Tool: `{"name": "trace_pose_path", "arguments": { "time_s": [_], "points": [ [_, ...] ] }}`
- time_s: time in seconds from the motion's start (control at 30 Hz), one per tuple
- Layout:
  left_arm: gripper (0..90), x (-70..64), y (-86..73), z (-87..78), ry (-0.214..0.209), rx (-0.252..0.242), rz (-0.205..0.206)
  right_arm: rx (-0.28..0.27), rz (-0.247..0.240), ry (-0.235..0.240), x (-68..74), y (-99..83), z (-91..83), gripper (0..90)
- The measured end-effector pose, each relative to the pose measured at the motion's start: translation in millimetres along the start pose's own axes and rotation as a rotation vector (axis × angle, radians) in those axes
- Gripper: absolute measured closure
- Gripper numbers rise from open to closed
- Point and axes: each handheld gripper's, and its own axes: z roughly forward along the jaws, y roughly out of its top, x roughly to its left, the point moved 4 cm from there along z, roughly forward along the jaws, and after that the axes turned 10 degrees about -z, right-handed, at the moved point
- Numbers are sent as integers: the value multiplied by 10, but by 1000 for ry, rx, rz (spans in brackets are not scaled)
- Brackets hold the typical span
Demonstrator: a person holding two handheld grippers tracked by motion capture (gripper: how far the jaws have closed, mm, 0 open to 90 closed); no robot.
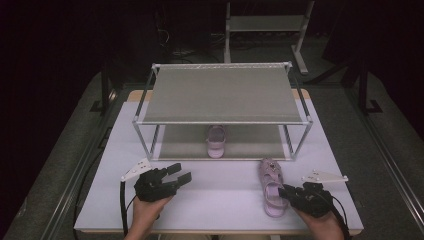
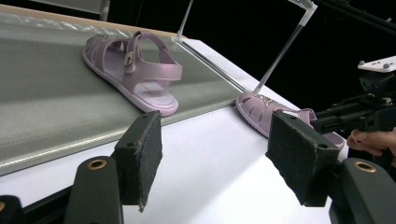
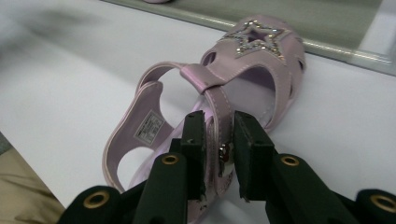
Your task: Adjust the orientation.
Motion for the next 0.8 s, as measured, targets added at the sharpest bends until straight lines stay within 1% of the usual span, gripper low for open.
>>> {"name": "trace_pose_path", "arguments": {
  "time_s": [0.1, 0.43, 0.8],
  "points": [
    [352, 3, 13, -6, -1, -7, -5, -4, 9, -9, -19, -4, -13, 756],
    [352, 26, 13, -34, 2, -12, -8, -42, 71, 3, -94, -17, -45, 781],
    [348, 43, 26, -56, 12, -20, -7, -86, 129, 44, -119, -24, -78, 801]
  ]
}}
